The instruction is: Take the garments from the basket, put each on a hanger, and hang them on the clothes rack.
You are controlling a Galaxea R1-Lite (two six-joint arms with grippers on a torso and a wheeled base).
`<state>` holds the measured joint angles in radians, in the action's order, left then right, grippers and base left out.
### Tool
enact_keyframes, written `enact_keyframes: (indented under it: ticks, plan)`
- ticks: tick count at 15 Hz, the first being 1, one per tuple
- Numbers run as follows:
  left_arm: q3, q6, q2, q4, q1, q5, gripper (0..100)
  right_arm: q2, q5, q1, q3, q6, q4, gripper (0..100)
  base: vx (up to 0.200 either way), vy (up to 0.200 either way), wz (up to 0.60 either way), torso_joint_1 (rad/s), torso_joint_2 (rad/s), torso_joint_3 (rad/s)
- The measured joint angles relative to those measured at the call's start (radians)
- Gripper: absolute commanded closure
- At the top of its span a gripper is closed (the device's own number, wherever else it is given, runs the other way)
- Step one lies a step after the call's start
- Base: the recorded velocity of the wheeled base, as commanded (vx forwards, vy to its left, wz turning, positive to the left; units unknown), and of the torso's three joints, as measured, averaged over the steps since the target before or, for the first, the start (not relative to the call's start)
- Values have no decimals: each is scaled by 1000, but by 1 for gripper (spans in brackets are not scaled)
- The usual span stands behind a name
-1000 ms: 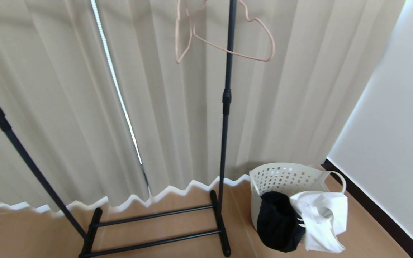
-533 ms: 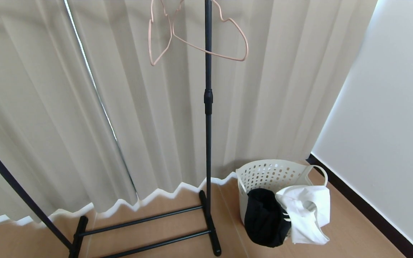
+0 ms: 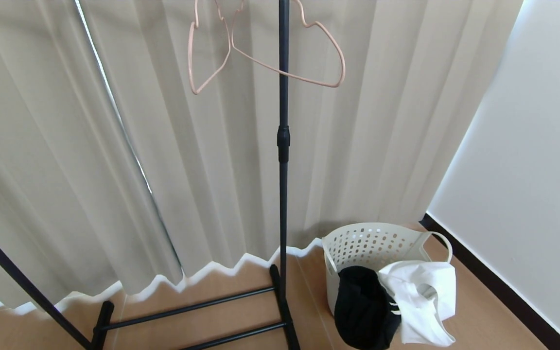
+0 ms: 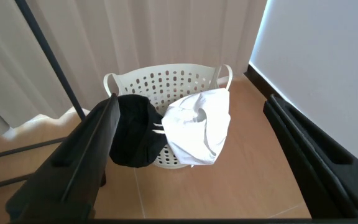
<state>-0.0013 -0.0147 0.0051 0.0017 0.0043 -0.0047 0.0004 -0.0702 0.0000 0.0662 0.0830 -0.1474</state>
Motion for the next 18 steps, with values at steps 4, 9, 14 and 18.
enact_keyframes:
  ticks: [4,9,14,18]
  plan:
    - [0,0,0,0,0,0,0,0,-1,0,0,0,0,0,0,0,0,0,0,0]
    - [0,0,0,0,0,-3,0,0,-1,0,0,0,0,0,0,0,0,0,0,0]
    - [0,0,0,0,0,-3,0,0,-1,0,0,0,0,0,0,0,0,0,0,-97]
    - [0,0,0,1,0,-3,0,0,-1,0,0,0,0,0,0,0,0,1,2,-112]
